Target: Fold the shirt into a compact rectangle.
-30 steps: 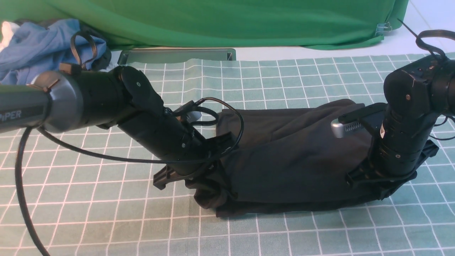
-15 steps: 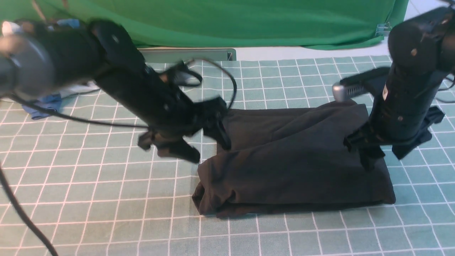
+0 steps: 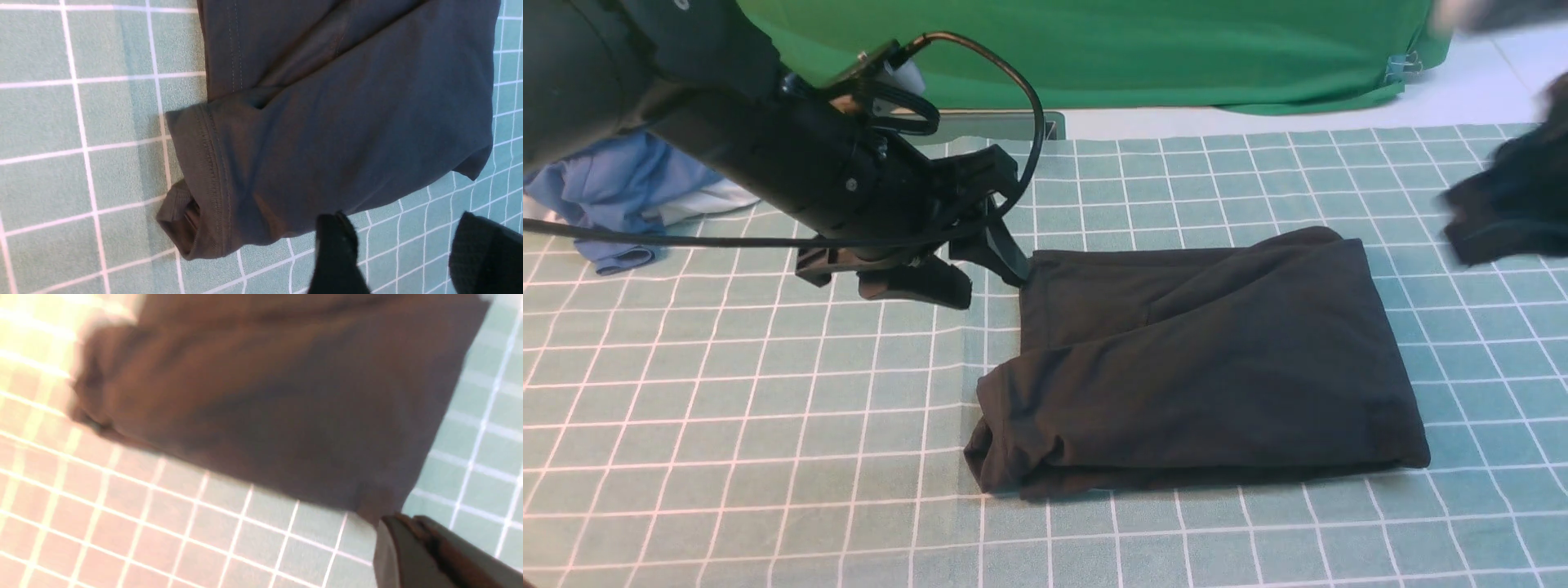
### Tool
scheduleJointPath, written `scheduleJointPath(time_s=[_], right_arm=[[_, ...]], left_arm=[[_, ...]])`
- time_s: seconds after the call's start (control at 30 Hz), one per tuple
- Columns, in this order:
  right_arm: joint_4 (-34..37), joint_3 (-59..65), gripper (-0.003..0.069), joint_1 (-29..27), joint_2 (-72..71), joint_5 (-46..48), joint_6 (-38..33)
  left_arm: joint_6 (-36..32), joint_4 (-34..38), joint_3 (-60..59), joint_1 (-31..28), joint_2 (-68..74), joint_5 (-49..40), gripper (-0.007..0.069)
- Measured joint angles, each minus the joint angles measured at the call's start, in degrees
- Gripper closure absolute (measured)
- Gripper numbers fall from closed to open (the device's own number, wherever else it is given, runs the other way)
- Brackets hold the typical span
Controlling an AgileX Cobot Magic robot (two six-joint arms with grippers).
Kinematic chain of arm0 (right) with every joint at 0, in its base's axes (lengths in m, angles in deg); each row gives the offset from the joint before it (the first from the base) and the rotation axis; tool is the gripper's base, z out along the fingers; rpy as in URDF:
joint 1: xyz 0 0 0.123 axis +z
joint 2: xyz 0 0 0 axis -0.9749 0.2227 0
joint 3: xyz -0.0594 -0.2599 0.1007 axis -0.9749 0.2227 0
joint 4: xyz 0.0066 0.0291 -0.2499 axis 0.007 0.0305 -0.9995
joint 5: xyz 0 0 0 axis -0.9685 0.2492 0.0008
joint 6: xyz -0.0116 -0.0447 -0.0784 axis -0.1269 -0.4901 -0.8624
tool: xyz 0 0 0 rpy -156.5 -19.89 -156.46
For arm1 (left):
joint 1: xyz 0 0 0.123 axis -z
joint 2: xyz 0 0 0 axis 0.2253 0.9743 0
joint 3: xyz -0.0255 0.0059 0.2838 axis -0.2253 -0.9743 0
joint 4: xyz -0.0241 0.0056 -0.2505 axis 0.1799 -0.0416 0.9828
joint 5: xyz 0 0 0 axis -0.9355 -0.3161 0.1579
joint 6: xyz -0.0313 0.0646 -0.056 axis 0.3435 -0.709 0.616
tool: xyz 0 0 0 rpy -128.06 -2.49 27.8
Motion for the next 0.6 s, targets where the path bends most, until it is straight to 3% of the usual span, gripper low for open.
scheduleJointPath(time_s=[0.37, 0.6], right_arm=[[0.25, 1.40, 0.0629, 0.00, -29.67, 0.01, -1.38], [0.30, 14.15, 0.0628, 0.00, -46.38, -5.12, -8.10]], left_arm=[[0.01, -1.72, 0.00, 0.00, 0.00, 1.01, 0.0447], [-0.35, -2.57, 0.00, 0.00, 0.00, 0.78, 0.0493]])
